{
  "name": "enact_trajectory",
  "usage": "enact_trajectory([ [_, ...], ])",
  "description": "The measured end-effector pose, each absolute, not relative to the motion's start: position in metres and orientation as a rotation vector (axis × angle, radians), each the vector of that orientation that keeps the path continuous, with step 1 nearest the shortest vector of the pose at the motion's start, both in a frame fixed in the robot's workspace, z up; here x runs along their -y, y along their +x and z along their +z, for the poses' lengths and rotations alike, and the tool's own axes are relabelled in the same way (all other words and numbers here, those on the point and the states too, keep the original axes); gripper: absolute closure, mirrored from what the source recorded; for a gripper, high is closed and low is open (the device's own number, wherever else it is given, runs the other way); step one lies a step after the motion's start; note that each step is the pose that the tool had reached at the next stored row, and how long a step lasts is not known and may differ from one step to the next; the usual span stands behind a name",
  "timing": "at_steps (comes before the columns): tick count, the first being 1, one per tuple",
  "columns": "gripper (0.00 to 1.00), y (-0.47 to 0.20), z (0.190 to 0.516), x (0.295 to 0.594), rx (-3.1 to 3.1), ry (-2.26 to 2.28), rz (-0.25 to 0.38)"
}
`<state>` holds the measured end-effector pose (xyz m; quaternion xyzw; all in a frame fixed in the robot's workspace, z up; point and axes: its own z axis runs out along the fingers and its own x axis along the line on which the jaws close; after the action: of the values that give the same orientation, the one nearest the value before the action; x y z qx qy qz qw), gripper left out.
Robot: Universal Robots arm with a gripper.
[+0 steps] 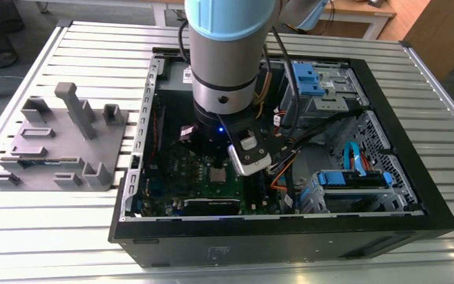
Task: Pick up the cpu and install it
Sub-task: 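Close the cpu cover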
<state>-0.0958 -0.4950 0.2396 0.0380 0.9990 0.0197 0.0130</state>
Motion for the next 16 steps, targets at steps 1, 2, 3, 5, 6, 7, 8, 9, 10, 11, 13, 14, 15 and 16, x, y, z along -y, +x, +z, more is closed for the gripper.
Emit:
enact_trajectory([
  [1,0.89,-0.0959,0.2401,0.4950,-3.113,0.119,0.062],
  [2,0.89,-0.0958,0.2408,0.4950,-3.113,0.119,0.063],
  [3,0.89,-0.0958,0.2415,0.4950,-3.113,0.119,0.065],
  [5,0.89,-0.0958,0.2425,0.4949,-3.113,0.119,0.067],
  [6,0.89,-0.0958,0.2425,0.4949,-3.113,0.119,0.067],
  [7,0.89,-0.0958,0.2425,0.4949,-3.113,0.119,0.067],
  [8,0.89,-0.0957,0.2425,0.4948,-3.113,0.119,0.068],
  [9,0.89,-0.0954,0.2426,0.4947,-3.113,0.119,0.068],
  [10,0.89,-0.0948,0.2426,0.4945,-3.113,0.118,0.068],
  [11,0.89,-0.0941,0.2426,0.4942,-3.113,0.118,0.068],
  [13,0.89,-0.0918,0.2425,0.4936,-3.113,0.119,0.068],
  [14,0.89,-0.0903,0.2425,0.4934,-3.113,0.119,0.068],
  [15,0.89,-0.0886,0.2425,0.4933,-3.113,0.119,0.068],
  [16,0.89,-0.0868,0.2424,0.4931,-3.113,0.119,0.068],
])
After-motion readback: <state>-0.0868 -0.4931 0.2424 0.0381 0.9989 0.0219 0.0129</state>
